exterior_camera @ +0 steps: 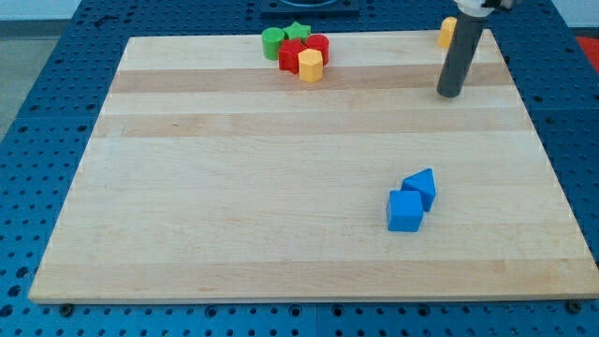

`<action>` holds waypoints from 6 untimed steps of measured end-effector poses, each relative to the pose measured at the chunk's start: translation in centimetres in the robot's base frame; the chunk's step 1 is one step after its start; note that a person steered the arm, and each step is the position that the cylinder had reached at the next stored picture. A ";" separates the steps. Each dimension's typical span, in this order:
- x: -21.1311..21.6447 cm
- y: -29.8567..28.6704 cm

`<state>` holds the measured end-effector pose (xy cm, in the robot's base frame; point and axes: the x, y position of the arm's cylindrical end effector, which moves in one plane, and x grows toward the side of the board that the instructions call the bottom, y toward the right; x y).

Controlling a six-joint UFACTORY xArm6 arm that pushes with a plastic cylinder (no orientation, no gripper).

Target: Point your arm to the center

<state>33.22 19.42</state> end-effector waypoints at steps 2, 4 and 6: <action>1.1 -3.7; 3.7 -12.0; 8.8 -19.9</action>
